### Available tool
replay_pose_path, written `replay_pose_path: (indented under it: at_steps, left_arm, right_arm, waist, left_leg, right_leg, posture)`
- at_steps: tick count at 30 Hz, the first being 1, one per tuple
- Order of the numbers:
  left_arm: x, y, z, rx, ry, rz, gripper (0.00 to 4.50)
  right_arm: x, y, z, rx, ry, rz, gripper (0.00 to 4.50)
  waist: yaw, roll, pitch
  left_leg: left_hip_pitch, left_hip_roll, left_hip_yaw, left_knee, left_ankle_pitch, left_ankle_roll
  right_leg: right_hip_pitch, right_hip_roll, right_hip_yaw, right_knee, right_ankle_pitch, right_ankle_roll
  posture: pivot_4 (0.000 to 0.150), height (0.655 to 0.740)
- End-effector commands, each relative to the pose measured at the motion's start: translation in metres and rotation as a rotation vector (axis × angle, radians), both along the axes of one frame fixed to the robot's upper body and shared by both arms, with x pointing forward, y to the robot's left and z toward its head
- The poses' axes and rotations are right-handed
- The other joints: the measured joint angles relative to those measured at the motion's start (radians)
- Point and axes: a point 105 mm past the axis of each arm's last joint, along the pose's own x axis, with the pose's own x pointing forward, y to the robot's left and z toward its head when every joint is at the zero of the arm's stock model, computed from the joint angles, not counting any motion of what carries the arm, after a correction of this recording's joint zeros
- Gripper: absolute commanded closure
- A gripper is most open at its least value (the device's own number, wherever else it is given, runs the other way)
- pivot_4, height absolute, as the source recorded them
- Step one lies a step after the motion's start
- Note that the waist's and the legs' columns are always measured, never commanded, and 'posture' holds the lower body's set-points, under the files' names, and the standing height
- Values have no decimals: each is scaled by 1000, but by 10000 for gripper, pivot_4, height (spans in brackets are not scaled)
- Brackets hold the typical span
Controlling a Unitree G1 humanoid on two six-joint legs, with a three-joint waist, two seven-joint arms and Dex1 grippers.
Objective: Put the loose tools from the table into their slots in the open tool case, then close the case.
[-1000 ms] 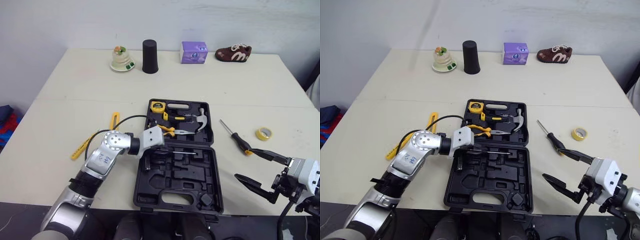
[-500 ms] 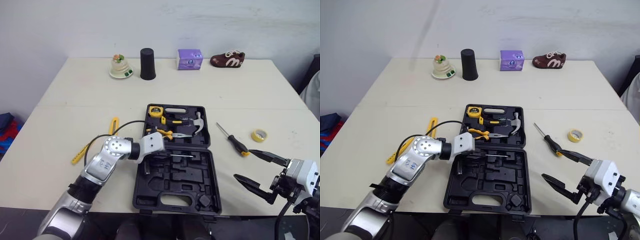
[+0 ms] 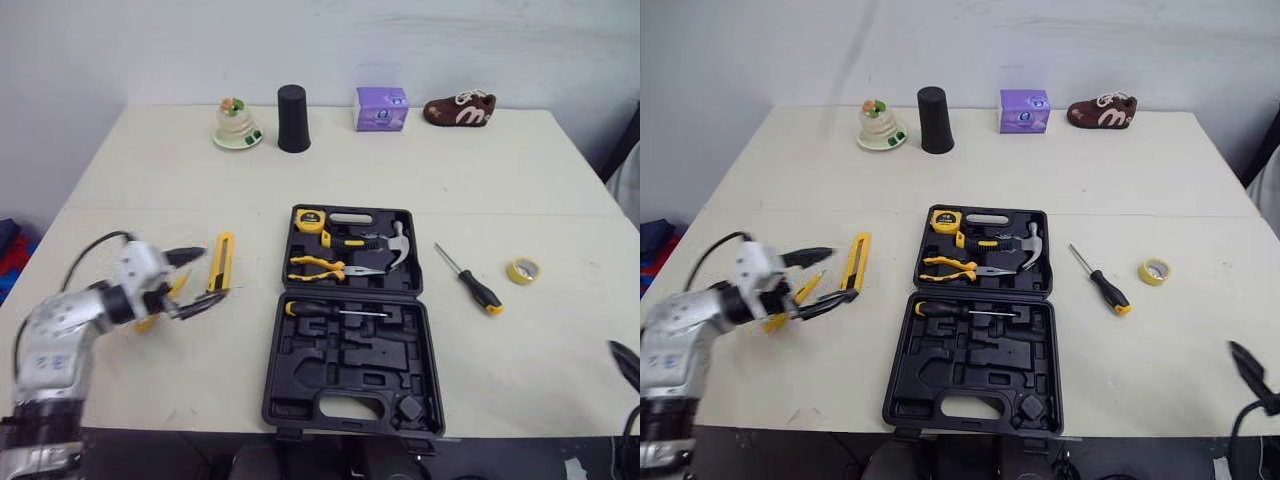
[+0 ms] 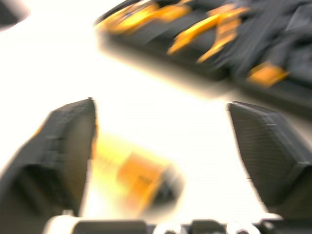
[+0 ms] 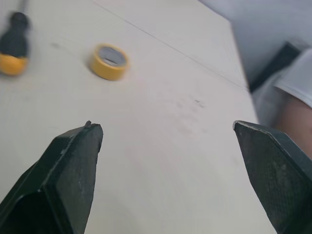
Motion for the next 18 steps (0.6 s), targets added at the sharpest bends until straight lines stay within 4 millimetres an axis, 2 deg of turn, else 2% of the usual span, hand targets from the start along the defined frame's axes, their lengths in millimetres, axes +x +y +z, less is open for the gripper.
replay_pose_path:
  at_steps: [1, 3, 5, 9, 12, 16, 18]
  left_arm:
    - [-21, 71, 2, 8, -54, 304, 651]
    - [-43, 113, -3, -22, -53, 501, 651]
    - [-62, 144, -6, -41, -53, 638, 651]
    - [-89, 175, -19, -65, -19, 783, 651]
    - [-93, 175, -26, -65, -11, 782, 651]
    - [-85, 161, -21, -82, -54, 725, 651]
    - [-77, 145, -12, -93, -95, 657, 651]
  right_arm:
    - [-36, -32, -7, -36, -15, -185, 0]
    - [-58, -47, -18, -21, 2, -289, 0]
    - [-75, -57, -24, -19, 21, -359, 0]
    - [-96, -71, -32, -8, 40, -453, 0]
    - [-95, -71, -32, -6, 38, -444, 0]
    - [-72, -61, -22, 8, -23, -369, 0]
    - [-52, -48, -15, 42, -67, -292, 0]
  waist:
    - [0, -1, 0]
    - [-1, -1, 0]
    - [-2, -1, 0]
    - [-5, -1, 0]
    - [-7, 0, -1]
    - [-7, -1, -1]
    - [-7, -1, -2]
  left_leg:
    - [2, 0, 2, -1, -1, -1]
    - [2, 0, 3, -7, -2, -3]
    - [3, 0, 3, -10, -2, -3]
    - [4, 1, 3, -11, -4, -7]
    - [4, 0, 3, -11, -4, -7]
    - [4, 0, 3, -11, -4, -7]
    - [4, 0, 3, -11, -4, -7]
  right_leg:
    - [-1, 0, 1, -1, 0, -1]
    - [-1, -2, 1, -2, -1, -2]
    - [-1, -2, 1, -4, -2, -3]
    - [-1, -2, 0, -4, -3, -5]
    - [0, -4, 0, -5, -4, -7]
    - [0, -4, 0, -5, -4, -7]
    - [0, -4, 0, -5, -3, -6]
  posture:
    - [1500, 7400]
    - [1500, 7400]
    - [1500, 7400]
    - [1500, 7400]
    - [1500, 7400]
    - [1500, 7400]
    - [1500, 7400]
